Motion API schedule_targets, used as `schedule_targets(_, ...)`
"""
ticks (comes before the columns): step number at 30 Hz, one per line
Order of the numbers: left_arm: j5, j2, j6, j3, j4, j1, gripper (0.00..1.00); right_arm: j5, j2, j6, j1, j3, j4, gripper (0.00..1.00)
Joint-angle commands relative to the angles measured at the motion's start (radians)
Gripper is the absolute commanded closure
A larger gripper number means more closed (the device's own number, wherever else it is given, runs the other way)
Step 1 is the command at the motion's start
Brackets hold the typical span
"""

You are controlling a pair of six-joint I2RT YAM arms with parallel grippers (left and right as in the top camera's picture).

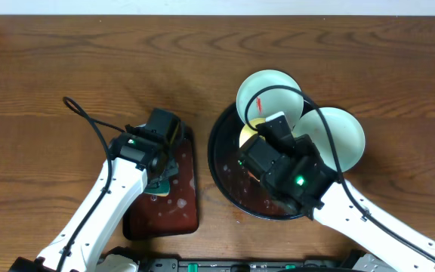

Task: Clean dirty plates on tray and stack at the side
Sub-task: 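Return the sponge to the small black tray with the left gripper, then lift the yellow plate with the right gripper and carry it right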

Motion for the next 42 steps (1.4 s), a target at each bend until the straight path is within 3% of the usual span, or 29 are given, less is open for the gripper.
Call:
schedule_targets(1,-0.009,-0.001,0.007,-0.004,0.001,0.006,0.92,0.144,-0.015,-0.008,0.032,0.027,-0.002,0.99)
schedule_targets(10,-0.009,-0.001,0.007,-0.004,0.001,0.006,0.92,0.296,-0.016,-0.140,0.175,0.027,-0.002,0.99)
schedule_targets(17,-0.009,-0.001,0.007,-0.004,0.000,0.006,0.92,0.412,-0.015,-0.150,0.248,0.027,-0.008,0.99)
schedule_targets(42,-0.009,-0.001,0.007,-0.004,0.000,0.006,0.92,0.443,-0.015,-0.165,0.264,0.027,-0.008,0.99)
